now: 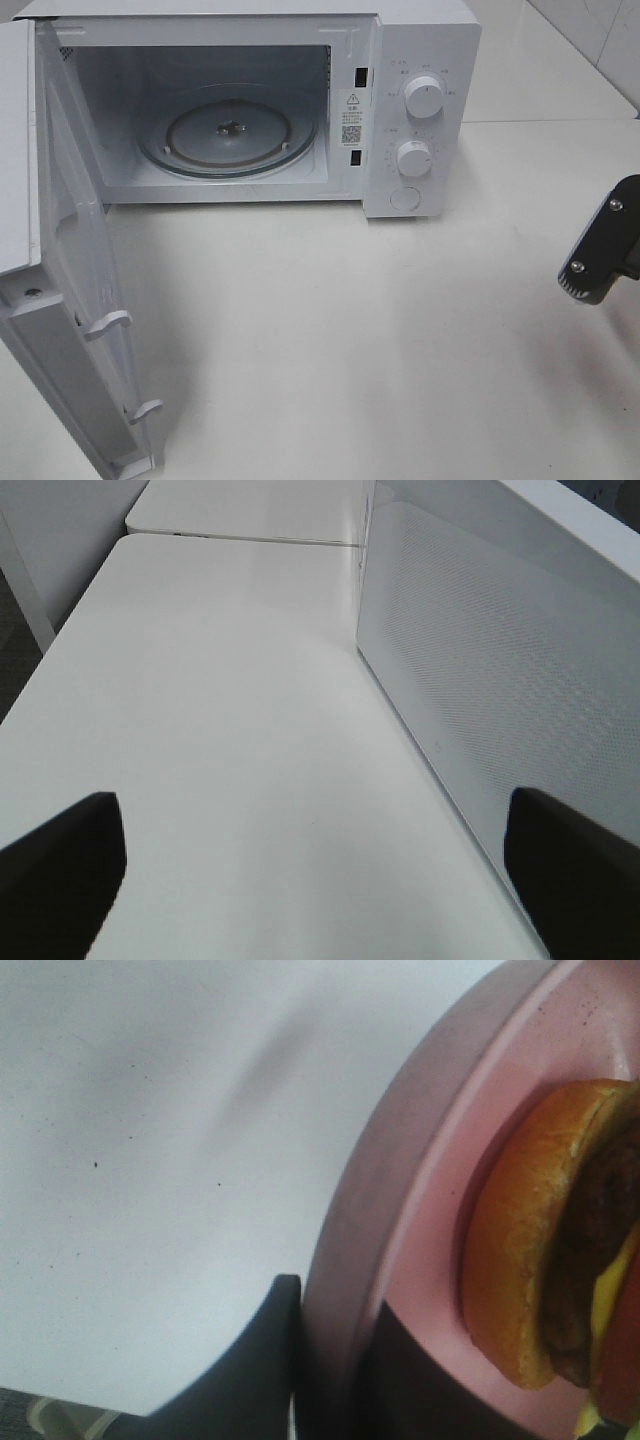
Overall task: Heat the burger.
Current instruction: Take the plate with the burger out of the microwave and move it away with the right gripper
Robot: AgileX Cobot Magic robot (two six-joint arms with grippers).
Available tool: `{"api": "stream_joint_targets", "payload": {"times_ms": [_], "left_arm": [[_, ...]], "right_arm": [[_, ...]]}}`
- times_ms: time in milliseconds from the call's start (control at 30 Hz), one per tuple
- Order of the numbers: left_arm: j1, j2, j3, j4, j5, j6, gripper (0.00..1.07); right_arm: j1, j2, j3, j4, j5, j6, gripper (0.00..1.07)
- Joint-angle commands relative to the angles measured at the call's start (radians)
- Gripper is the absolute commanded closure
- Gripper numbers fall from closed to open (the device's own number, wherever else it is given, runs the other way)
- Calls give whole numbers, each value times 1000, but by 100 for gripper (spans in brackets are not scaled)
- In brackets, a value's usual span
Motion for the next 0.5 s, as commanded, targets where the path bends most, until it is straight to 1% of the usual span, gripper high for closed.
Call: {"api": "stream_joint_targets", "payload": {"times_ms": [33,67,100,133,167,233,267,500], "left_arm": [[2,-20,4,-1,-4,-4,9],[2,-20,4,-1,-4,-4,9],[2,-20,4,-1,-4,-4,9],[2,-20,4,-1,-4,-4,9],[2,-20,4,-1,-4,-4,9],[2,-20,4,-1,-4,-4,9],[2,-20,4,-1,-4,-4,9],[2,-20,4,-1,-4,-4,9]], "right_arm": [[-5,57,-50,-66,99,153,107],[-5,57,-50,-66,99,153,107],[-5,86,-69,-66,115,240,107],[-5,86,-69,-66,115,240,107],[-5,118,-85,-65,132,323,107],[-5,135,-92,-65,141,364,107],[-5,164,-101,-61,157,423,107],[-5,246,-107,-59,144,513,107]]}}
